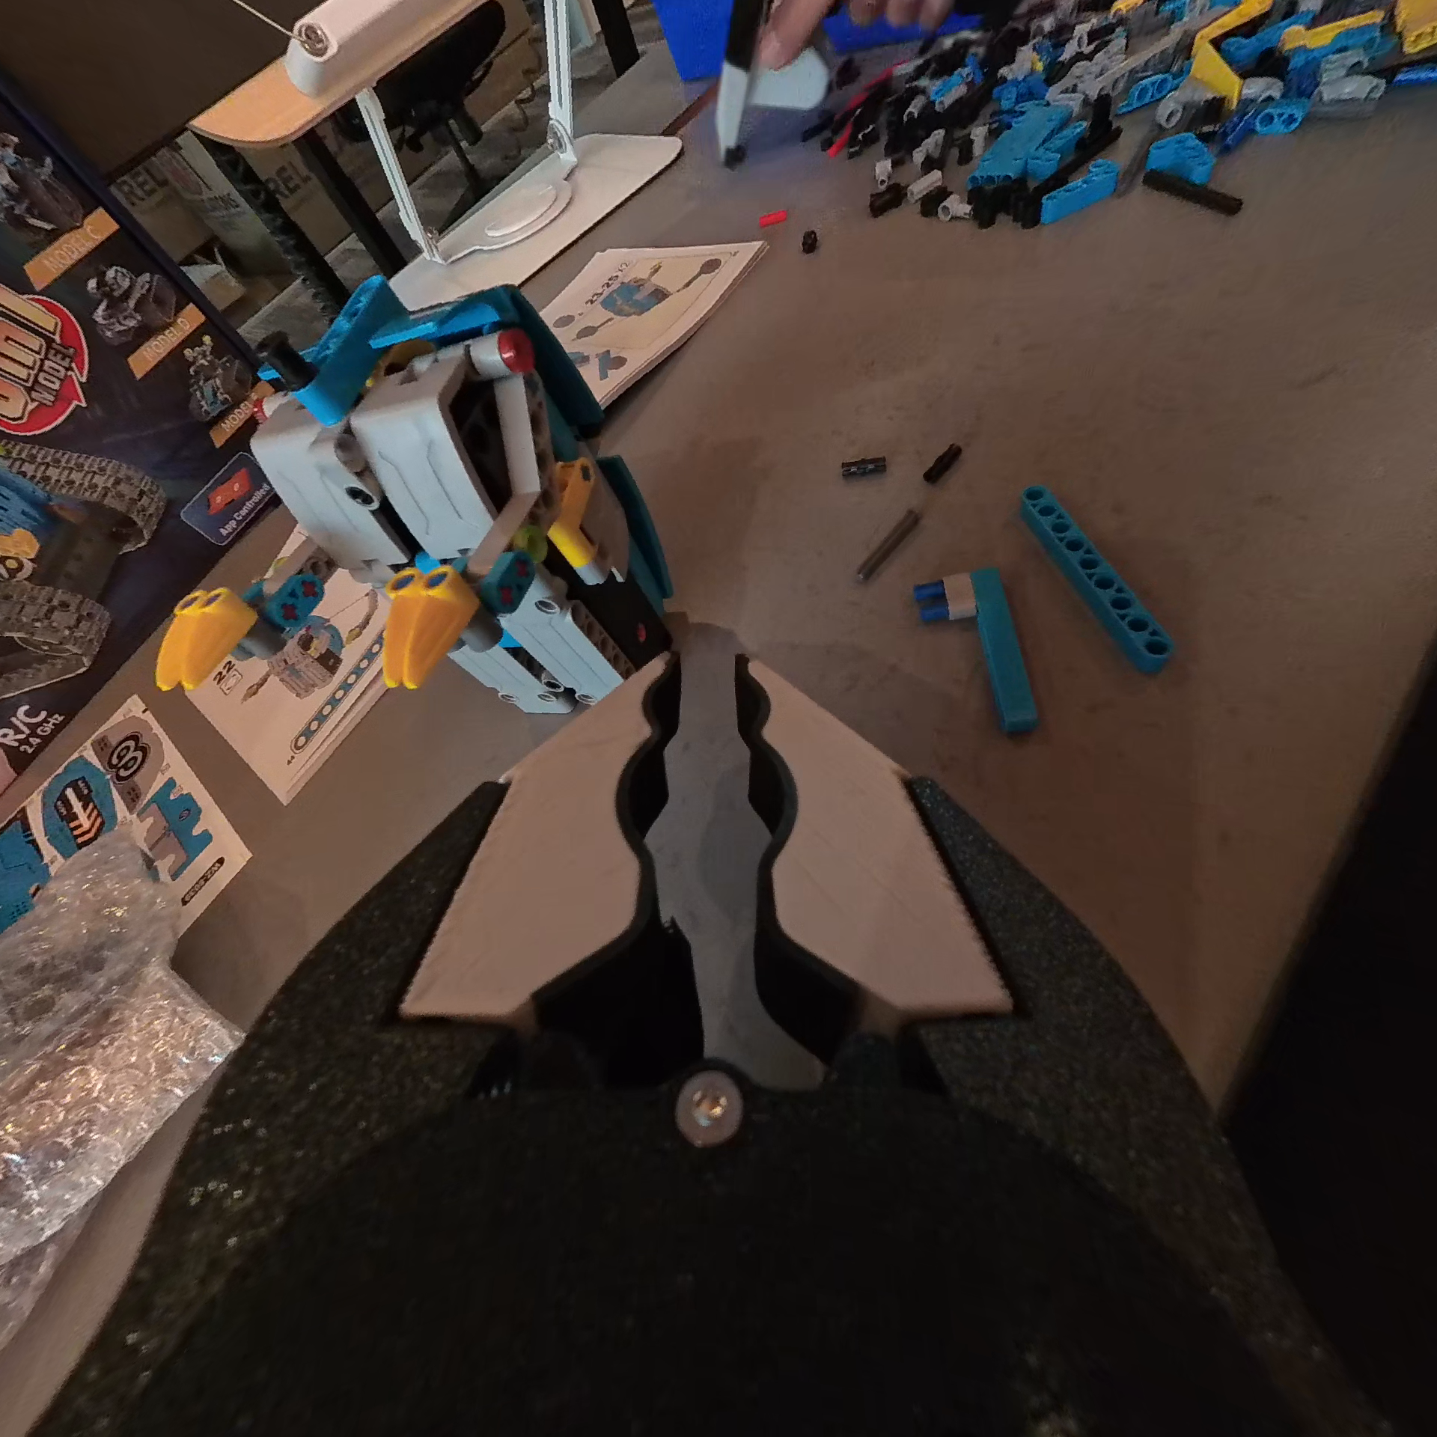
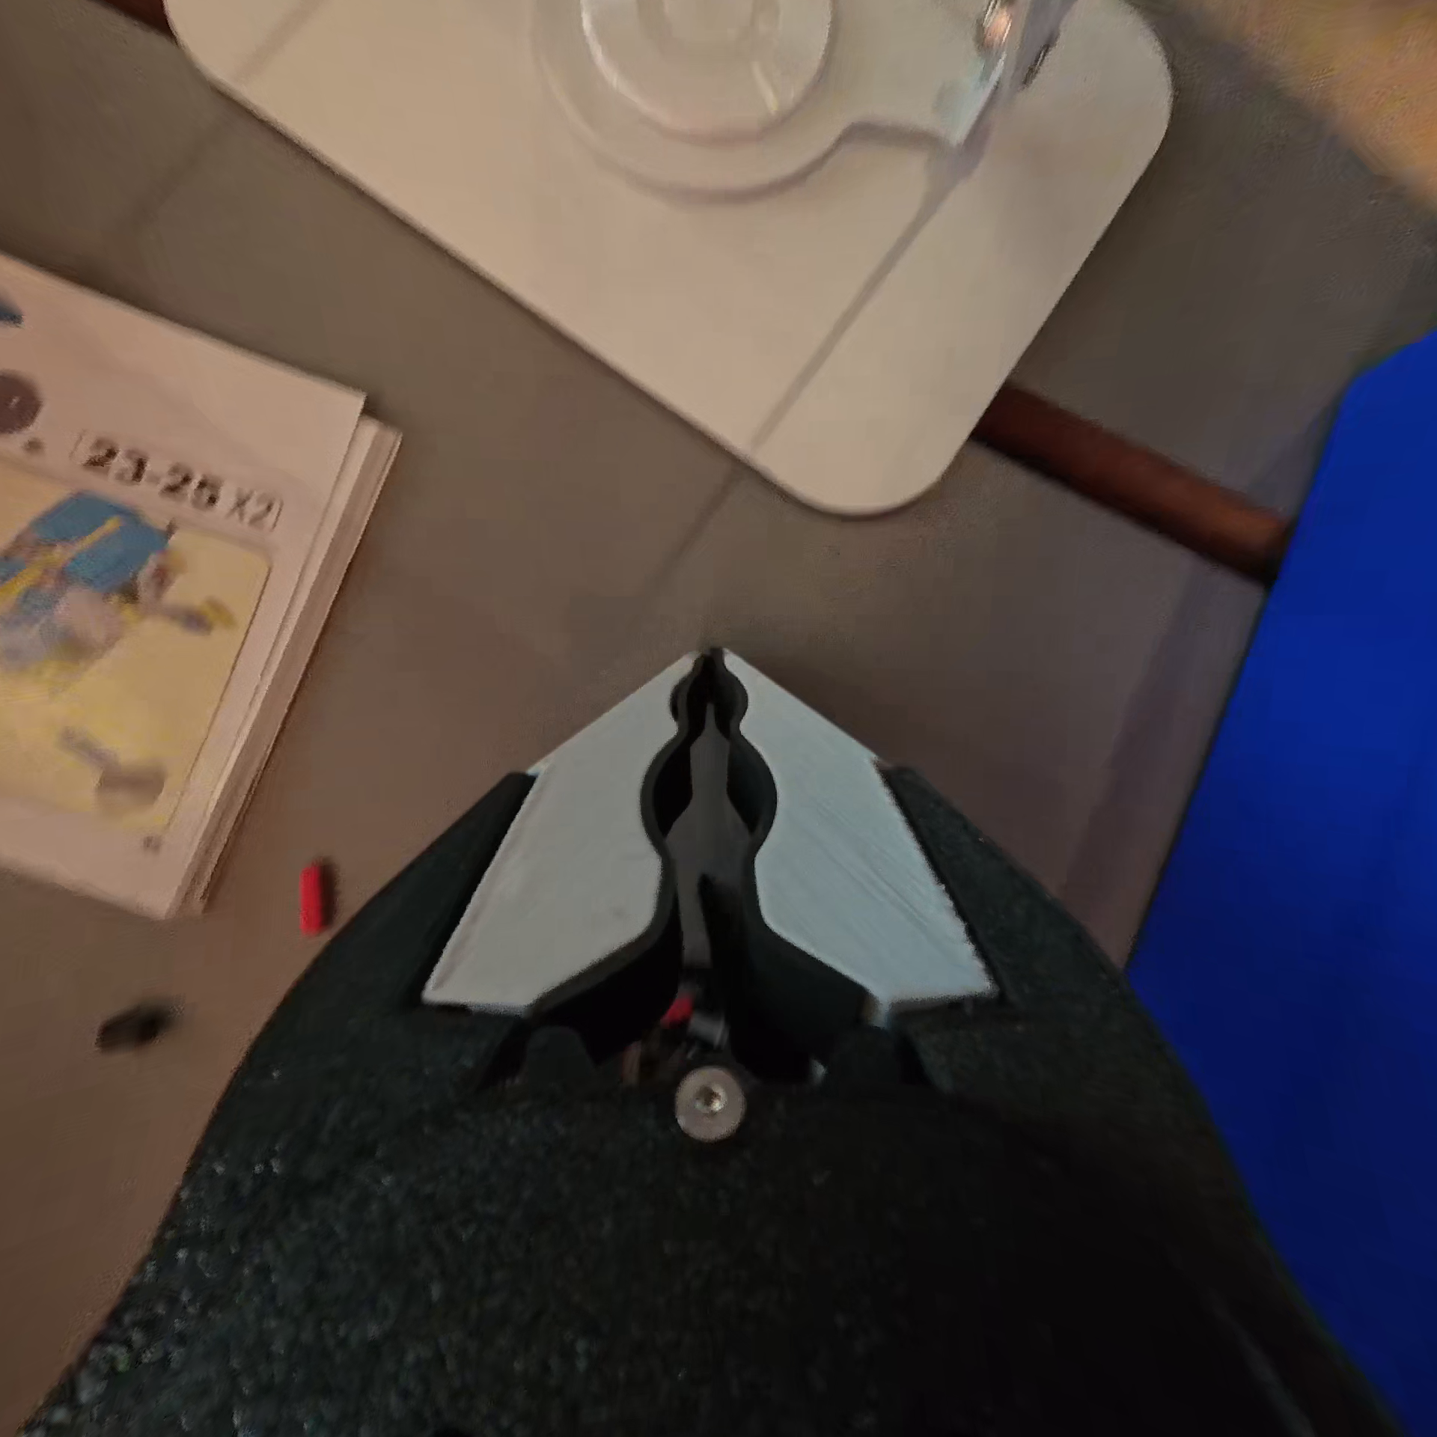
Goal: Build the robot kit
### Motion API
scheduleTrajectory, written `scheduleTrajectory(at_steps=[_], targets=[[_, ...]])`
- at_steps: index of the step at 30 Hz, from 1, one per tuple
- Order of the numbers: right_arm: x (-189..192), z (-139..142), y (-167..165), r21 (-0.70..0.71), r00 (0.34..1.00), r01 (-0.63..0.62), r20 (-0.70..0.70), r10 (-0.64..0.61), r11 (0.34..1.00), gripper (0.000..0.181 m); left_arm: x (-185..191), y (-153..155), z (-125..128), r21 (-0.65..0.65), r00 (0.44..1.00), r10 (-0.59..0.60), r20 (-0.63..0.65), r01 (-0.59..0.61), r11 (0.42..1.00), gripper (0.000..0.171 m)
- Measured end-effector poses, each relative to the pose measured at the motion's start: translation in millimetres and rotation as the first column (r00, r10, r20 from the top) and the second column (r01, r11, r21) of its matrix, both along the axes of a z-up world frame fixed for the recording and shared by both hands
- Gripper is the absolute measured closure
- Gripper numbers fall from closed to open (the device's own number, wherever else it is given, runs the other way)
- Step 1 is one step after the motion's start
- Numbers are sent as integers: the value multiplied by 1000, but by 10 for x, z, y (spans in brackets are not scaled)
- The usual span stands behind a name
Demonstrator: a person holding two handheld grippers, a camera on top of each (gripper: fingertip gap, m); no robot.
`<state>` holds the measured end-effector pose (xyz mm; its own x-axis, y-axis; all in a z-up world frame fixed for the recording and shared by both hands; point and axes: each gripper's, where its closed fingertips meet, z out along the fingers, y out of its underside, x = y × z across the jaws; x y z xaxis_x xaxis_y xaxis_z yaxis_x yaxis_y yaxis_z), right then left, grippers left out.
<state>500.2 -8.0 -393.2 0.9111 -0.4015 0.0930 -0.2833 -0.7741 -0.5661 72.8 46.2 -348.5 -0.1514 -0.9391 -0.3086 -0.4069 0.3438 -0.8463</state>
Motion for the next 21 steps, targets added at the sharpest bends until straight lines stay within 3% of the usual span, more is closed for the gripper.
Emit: scheduleTrajectory(at_steps=[7, 10, 12, 14, 18, 21], targets=[[-472, -1, -618, -66, 996, -20, -91, 14, 998, 181, -2, -13, -7, 19, 1000, -2, -1, 2, 1000, 158], [-496, 62, -754, -83, 999, 8, -35, -11, 997, 175, -4, -16, -8, 26, 1000, -3, -1, 3, 1000, 158], [-587, 258, -669, 20, 1000, 28, -11, -27, 999, 171, -5, -15, -8, 28, 1000, 0, 0, 0, 1000, 158], [-912, 507, -430, 188, 999, -4, -48, 13, 982, 161, -7, -11, -2, 26, 1000, 2, 3, -2, 1000, 158], [-2134, 904, 112, 562, 939, -237, -78, 336, 793, 163, -7, -6, 0, 16, 1000, 2, 3, -2, 1000, 158], [-2686, 866, 274, 561, 866, -370, -81, 493, 741, 161, -32, -105, -1, 4, 998, -61, 0, 61, 998, 164]])
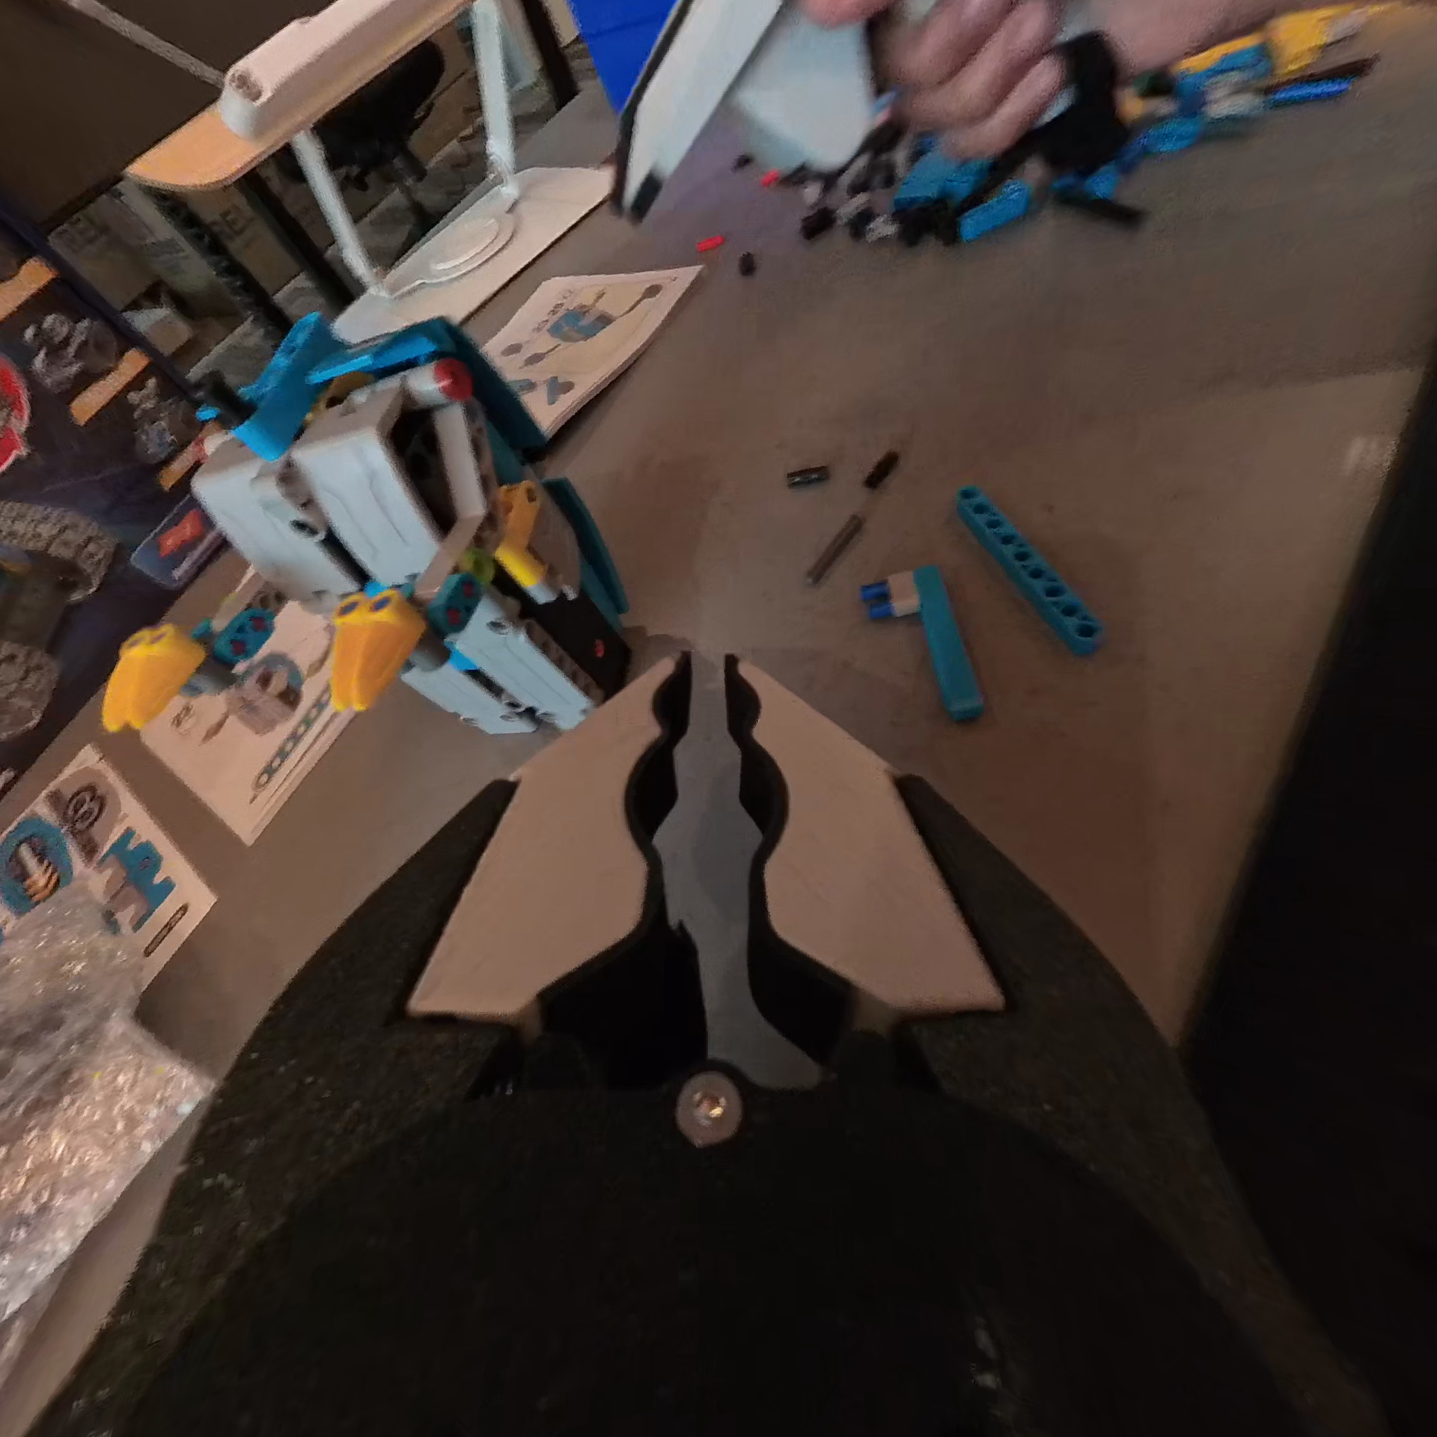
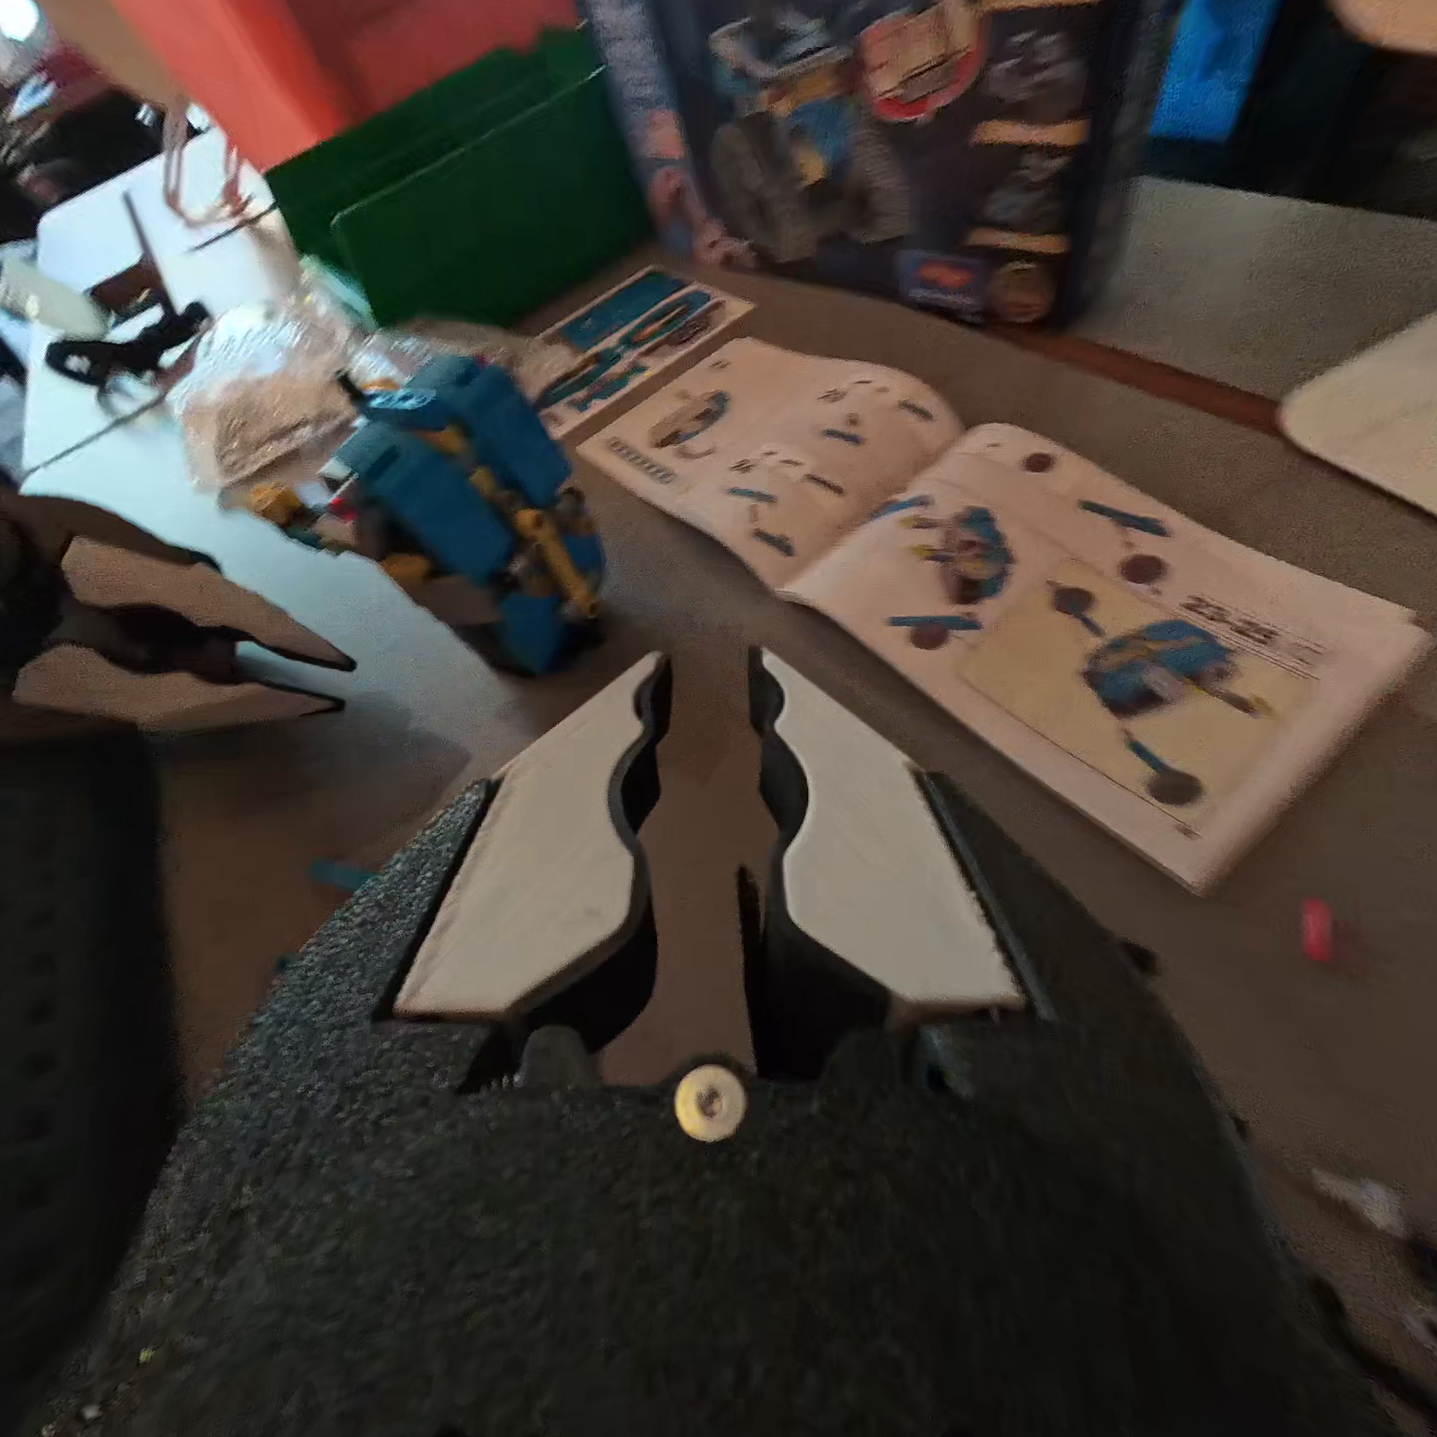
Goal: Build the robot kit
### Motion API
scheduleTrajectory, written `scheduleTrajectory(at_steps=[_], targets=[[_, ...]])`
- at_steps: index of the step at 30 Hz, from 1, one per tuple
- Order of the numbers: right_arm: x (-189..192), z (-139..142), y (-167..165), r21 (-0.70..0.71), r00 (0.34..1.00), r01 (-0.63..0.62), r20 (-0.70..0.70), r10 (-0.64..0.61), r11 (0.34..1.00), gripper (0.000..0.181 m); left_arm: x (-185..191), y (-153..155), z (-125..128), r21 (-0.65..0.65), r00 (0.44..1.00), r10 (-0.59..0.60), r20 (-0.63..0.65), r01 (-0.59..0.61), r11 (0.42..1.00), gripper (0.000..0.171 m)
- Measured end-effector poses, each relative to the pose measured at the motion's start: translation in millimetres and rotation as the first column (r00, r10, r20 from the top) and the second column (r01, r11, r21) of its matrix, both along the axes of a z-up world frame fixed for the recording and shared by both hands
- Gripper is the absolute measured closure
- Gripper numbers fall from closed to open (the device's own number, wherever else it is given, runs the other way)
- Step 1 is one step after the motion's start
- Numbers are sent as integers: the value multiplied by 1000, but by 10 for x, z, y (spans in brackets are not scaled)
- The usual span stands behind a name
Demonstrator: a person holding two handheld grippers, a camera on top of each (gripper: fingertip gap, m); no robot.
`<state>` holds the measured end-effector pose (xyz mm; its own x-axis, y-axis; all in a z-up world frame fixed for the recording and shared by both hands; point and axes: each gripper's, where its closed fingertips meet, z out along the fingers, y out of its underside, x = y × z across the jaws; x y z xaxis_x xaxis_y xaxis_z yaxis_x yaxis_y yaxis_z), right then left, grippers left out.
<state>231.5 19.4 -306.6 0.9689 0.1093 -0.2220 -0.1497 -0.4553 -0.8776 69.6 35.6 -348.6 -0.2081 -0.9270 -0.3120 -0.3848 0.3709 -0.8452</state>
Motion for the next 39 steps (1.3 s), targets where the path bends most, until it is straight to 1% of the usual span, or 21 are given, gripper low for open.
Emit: scheduleTrajectory(at_steps=[1, 2, 4, 7, 9, 11, 12, 14, 15, 16, 19, 25, 29, 33, 34, 36, 38, 39], targets=[[-98, -30, 30, -13, 999, -41, 11, 41, 999, 161, -13, -54, 20, 3, 999, -32, 14, 32, 999, 165], [-170, -72, 43, -32, 997, -72, 20, 72, 997, 161, -18, -71, 40, 13, 999, -39, 29, 39, 999, 165], [-266, -141, 40, -62, 994, -102, 35, 104, 993, 162, -10, -47, 40, 30, 999, -20, 34, 19, 999, 165], [-354, -155, 34, -58, 991, -118, 53, 122, 991, 161, 7, -12, 37, 39, 999, 2, 34, -3, 999, 165], [-344, -157, 29, -63, 987, -120, 104, 126, 991, 162, 17, 11, 51, 37, 999, 15, 42, -16, 999, 165], [-257, -200, 21, -81, 981, -92, 165, 104, 992, 161, 31, 34, 70, 29, 998, 27, 52, -28, 999, 165], [-209, -249, 7, -105, 976, -77, 194, 96, 992, 162, 39, 46, 80, 14, 998, 36, 55, -37, 999, 165], [-105, -332, -5, -137, 968, -38, 242, 71, 990, 162, 64, 30, 134, -81, 997, 47, 63, -42, 996, 165], [-82, -356, -3, -143, 967, -30, 246, 65, 989, 162, 75, 1, 174, -137, 997, 41, 72, -31, 990, 165], [-77, -375, -1, -148, 969, -29, 238, 64, 989, 161, 77, -15, 200, -167, 996, 38, 80, -25, 986, 165], [-104, -417, -1, -172, 975, -35, 210, 71, 985, 161, 71, -16, 179, -107, 995, 53, 79, -44, 993, 165], [-150, -433, 5, -181, 966, -53, 240, 96, 982, 161, 96, -92, -29, 0, 999, 46, -21, -46, 999, 162], [-159, -444, 16, -179, 977, -62, 189, 96, 982, 161, 119, -66, -101, 14, 997, 53, -62, -52, 999, 157], [-189, -470, 20, -176, 990, -86, 94, 104, 981, 161, 123, -52, -110, -33, 996, 48, -80, -51, 998, 156], [-225, -460, 19, -169, 993, -102, 50, 111, 980, 161, 123, -47, -102, -46, 996, 49, -77, -52, 998, 156], [-356, -377, 13, -138, 986, -152, -97, 139, 979, 161, 122, -35, -81, -68, 996, 50, -70, -55, 996, 156], [-458, -246, 15, -79, 959, -183, -232, 161, 980, 161, 121, -21, -61, -90, 997, 53, -63, -59, 994, 157], [-472, -205, 14, -59, 950, -186, -266, 164, 981, 160, 122, -14, -52, -100, 997, 55, -60, -60, 993, 157]])
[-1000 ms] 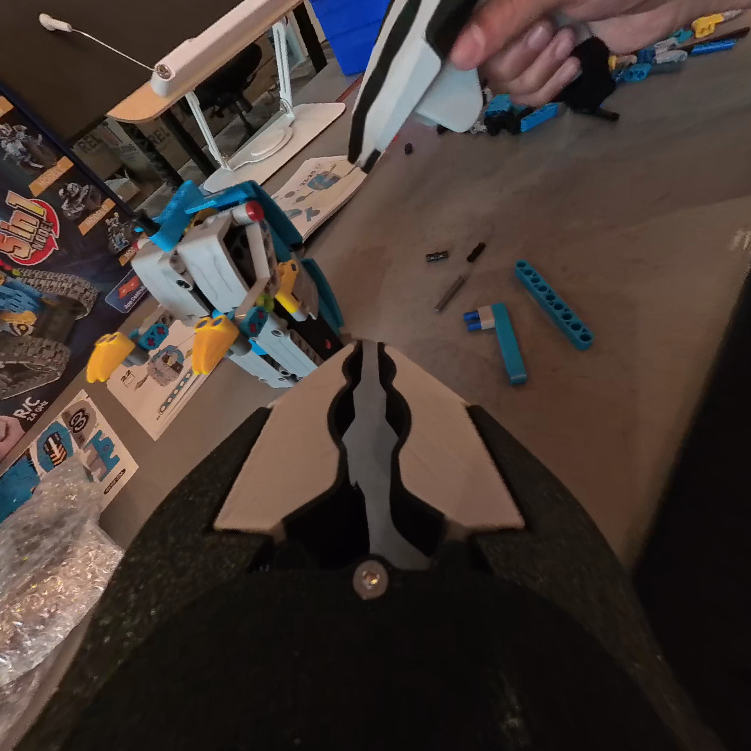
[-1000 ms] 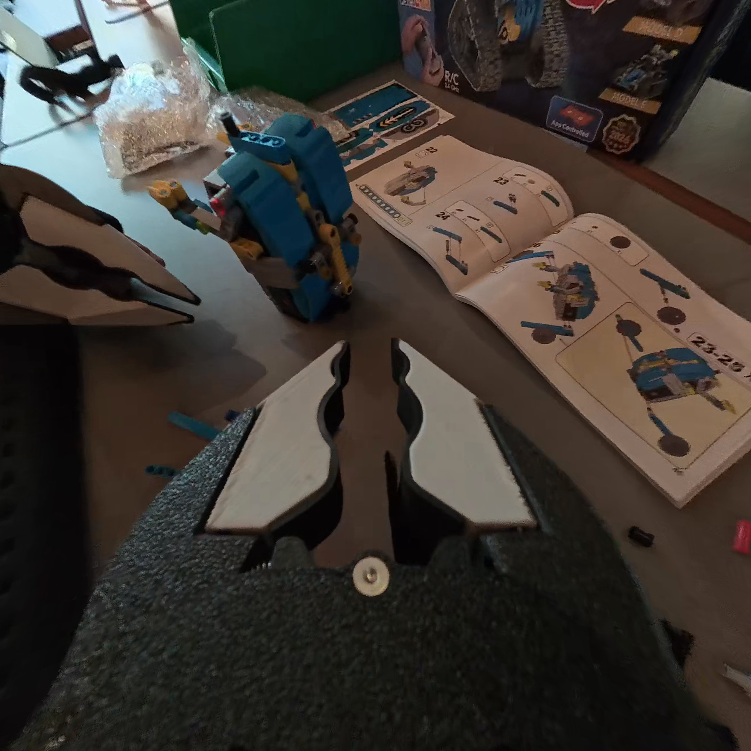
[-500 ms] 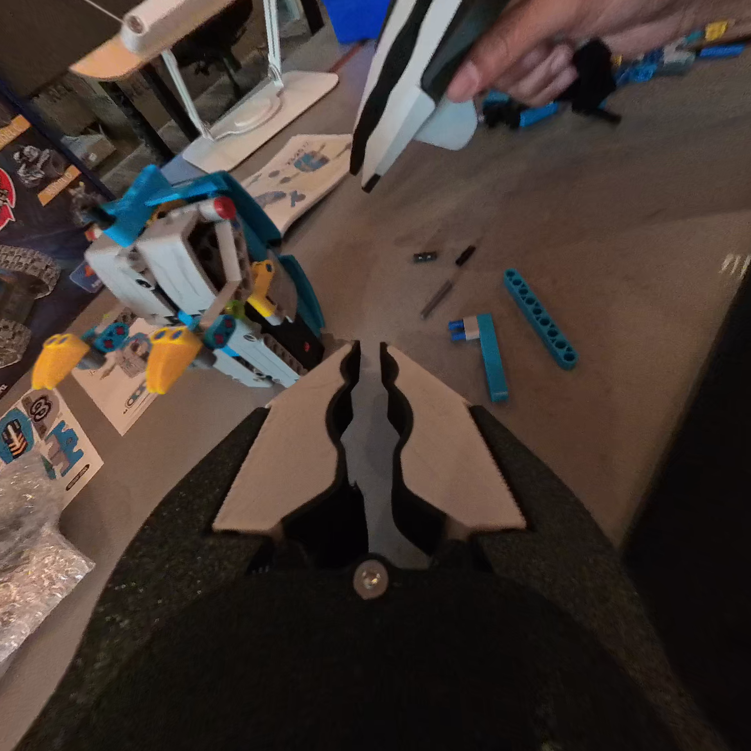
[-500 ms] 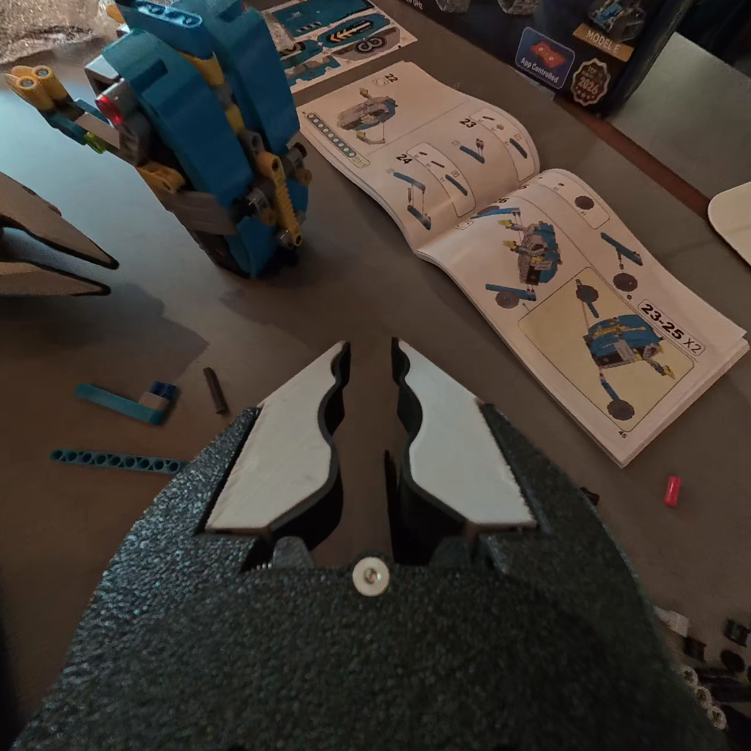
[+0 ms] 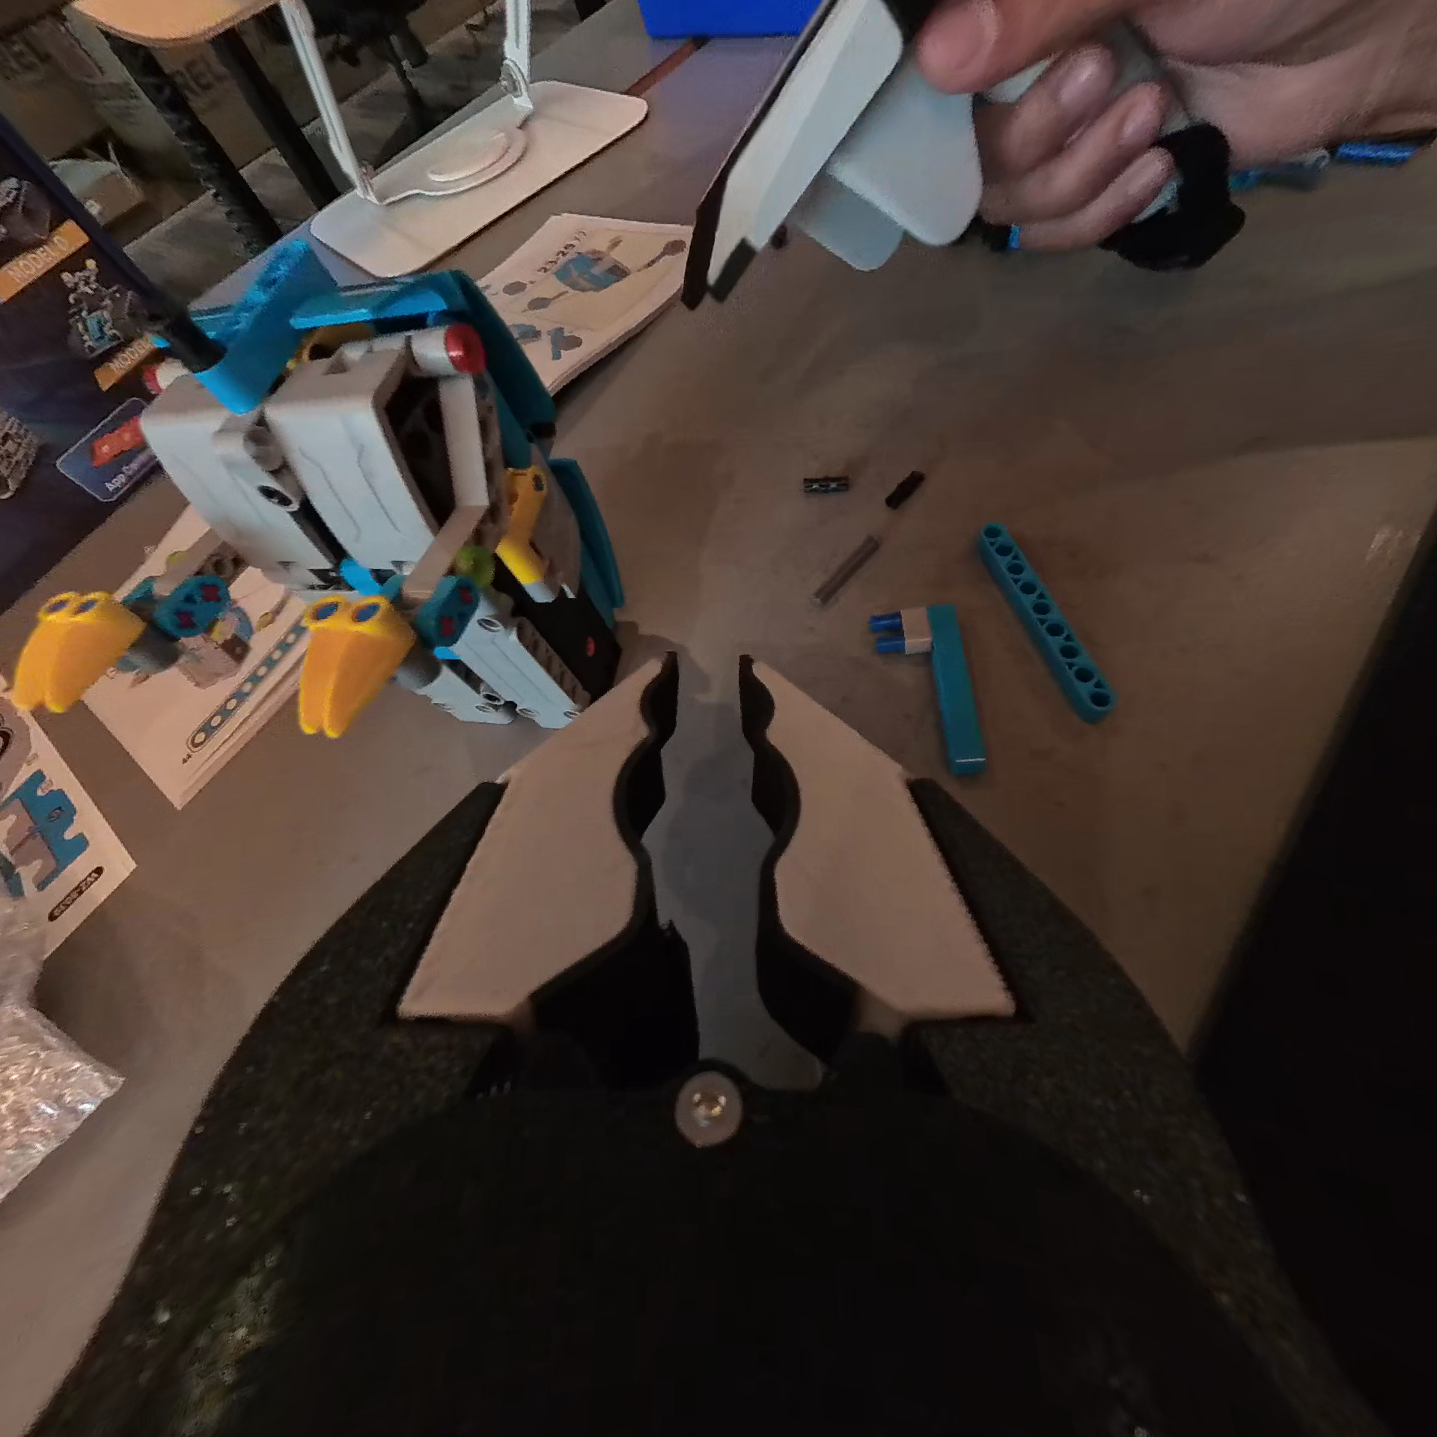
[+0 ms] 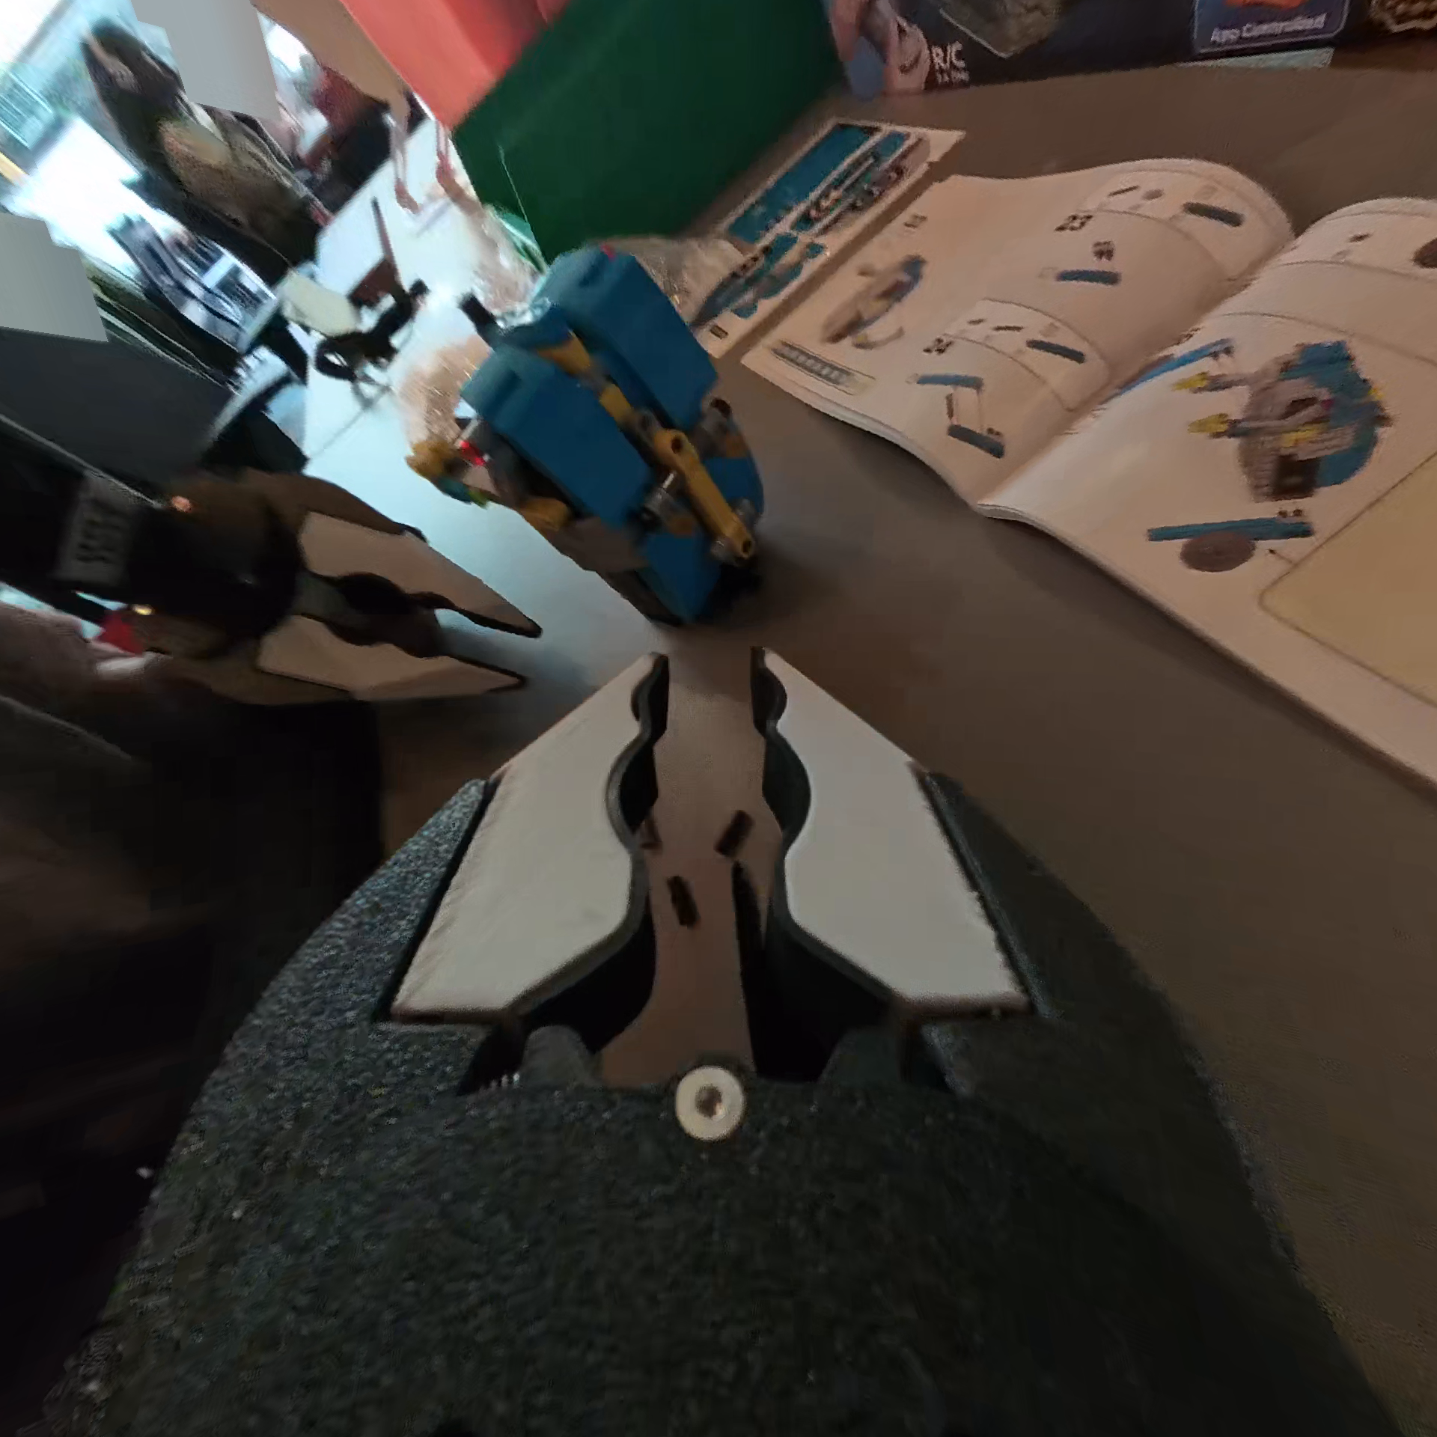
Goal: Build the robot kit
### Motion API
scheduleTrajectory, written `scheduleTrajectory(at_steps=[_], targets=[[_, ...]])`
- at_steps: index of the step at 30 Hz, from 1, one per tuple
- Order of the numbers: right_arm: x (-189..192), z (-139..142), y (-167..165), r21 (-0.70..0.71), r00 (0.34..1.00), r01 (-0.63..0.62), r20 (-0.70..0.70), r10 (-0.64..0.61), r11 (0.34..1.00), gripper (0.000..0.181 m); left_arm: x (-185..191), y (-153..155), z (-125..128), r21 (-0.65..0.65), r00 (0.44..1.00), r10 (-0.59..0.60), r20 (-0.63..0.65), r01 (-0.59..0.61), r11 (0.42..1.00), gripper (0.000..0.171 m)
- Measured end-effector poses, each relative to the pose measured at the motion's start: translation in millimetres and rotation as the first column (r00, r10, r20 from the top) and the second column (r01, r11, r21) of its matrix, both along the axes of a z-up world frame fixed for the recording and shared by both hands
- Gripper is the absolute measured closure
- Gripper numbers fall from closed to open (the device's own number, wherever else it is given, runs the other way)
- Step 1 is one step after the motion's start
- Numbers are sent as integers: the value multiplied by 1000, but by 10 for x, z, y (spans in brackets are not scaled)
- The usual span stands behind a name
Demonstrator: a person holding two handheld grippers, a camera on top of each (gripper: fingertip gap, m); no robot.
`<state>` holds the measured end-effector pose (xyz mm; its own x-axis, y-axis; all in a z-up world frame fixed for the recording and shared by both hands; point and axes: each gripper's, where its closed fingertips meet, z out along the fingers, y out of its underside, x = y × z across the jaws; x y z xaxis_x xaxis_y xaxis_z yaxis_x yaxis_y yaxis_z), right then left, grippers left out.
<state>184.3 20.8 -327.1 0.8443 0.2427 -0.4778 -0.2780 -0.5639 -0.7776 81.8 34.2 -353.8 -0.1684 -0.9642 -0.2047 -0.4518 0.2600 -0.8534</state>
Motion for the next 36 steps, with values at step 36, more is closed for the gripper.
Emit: scheduleTrajectory(at_steps=[36], targets=[[-391, -374, -203, -115, 934, -277, 201, 295, 954, 147, -15, 0, 67, -59, 999, -22, 32, 24, 998, 157]])
